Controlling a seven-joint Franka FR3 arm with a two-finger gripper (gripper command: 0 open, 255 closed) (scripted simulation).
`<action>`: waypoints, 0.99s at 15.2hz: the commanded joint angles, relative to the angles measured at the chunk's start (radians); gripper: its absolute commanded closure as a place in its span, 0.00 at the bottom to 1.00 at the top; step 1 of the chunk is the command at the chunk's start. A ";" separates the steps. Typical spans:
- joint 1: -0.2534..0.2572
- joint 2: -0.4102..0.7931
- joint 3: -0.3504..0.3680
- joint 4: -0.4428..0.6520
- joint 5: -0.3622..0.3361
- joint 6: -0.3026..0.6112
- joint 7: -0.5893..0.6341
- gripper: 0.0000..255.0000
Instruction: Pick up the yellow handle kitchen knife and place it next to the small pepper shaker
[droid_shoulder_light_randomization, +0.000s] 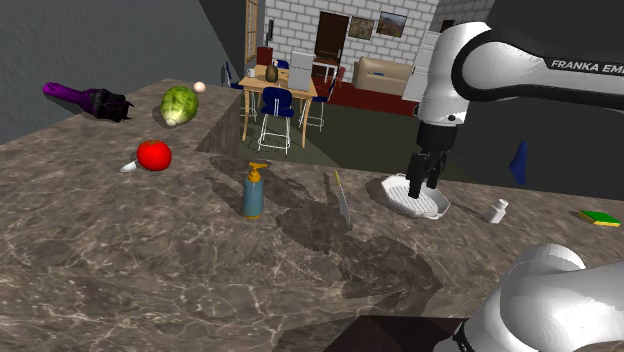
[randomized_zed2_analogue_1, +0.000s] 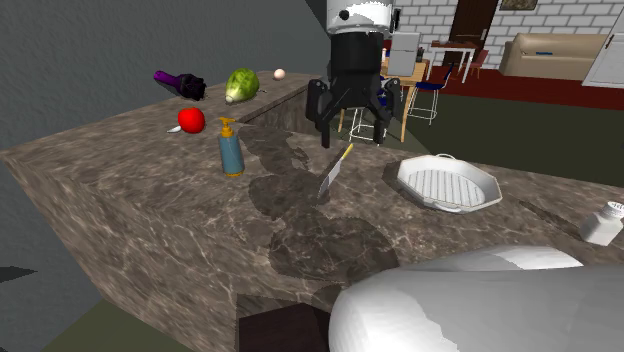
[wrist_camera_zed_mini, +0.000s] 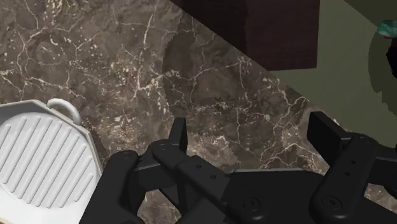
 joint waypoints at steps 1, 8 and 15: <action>0.000 0.000 0.000 0.000 0.000 0.000 0.000 0.00; -0.046 0.209 0.030 0.006 0.019 0.248 0.141 0.00; -0.090 0.446 0.042 0.077 0.016 0.458 0.277 0.00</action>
